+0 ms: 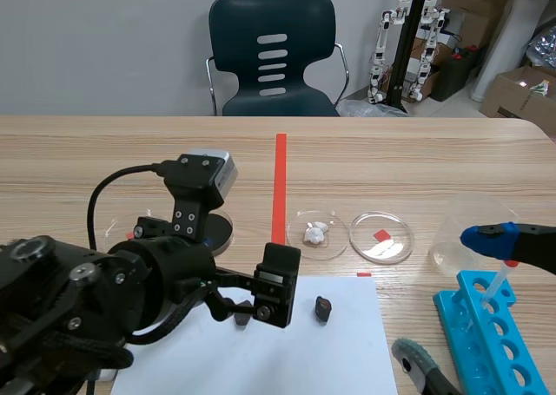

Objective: Return to the home posture

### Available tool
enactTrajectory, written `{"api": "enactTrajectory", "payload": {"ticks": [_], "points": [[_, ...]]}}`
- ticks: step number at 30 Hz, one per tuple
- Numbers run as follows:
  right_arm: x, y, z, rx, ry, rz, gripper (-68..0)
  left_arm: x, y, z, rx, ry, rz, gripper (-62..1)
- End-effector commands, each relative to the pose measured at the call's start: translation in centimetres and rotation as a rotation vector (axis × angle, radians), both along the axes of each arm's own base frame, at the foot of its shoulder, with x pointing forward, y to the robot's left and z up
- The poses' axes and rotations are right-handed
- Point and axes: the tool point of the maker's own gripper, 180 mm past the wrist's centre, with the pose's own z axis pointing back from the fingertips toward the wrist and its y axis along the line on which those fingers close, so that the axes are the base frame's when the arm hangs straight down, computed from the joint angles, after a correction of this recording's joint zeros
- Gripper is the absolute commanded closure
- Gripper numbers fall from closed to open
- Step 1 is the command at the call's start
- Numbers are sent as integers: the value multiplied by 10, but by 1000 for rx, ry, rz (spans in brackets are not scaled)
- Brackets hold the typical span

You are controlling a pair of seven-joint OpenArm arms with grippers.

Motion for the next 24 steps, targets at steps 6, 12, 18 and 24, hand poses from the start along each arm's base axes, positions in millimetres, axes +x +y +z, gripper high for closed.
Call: {"api": "enactTrajectory", "payload": {"ticks": [6,12,18,24], "points": [[3,0,7,19,-20,-1,-621,-1,20,32,-67,-160,-55,-623],[3,0,7,19,-20,-1,-621,-11,55,51,-59,-252,-69,-623],[3,0,7,19,-20,-1,-621,-27,94,60,-31,-282,-20,-623],[3,0,7,19,-20,-1,-621,-53,108,69,-29,-297,-76,-623]]}}
